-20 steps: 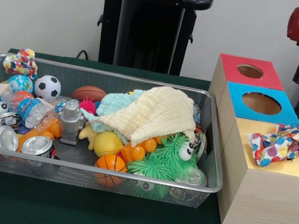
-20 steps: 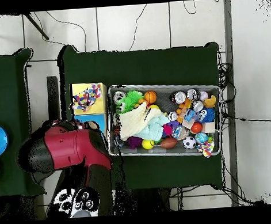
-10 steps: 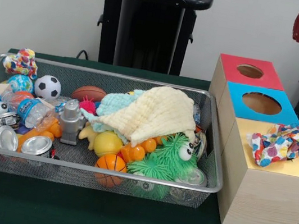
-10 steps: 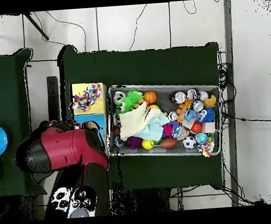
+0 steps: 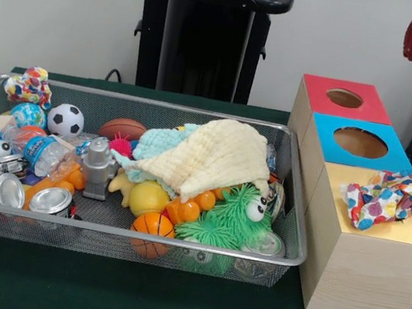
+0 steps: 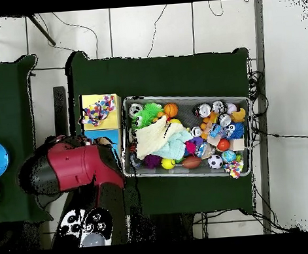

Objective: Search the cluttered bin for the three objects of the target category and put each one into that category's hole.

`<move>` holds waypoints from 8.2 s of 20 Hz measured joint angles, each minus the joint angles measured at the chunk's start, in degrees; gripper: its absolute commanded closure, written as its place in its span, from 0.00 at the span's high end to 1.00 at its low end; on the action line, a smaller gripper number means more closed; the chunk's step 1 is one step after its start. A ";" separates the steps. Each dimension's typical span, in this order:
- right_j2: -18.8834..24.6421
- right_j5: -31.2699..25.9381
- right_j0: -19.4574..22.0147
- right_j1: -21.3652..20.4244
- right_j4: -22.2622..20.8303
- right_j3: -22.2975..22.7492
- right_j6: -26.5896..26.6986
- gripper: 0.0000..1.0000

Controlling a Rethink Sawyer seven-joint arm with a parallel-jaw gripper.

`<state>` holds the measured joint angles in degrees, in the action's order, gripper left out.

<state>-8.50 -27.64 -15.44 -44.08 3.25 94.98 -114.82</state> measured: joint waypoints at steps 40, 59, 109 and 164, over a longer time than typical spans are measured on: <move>4.51 0.48 5.63 6.57 -4.84 -3.81 0.00 0.00; 4.19 -3.45 2.75 4.90 -4.88 -8.28 0.00 0.00; 7.66 -3.45 9.11 7.04 -5.08 -10.00 0.00 0.00; 5.75 5.53 7.01 18.36 -15.68 -16.54 0.00 0.00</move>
<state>-2.75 -22.11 -8.43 -25.71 -12.43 78.44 -114.82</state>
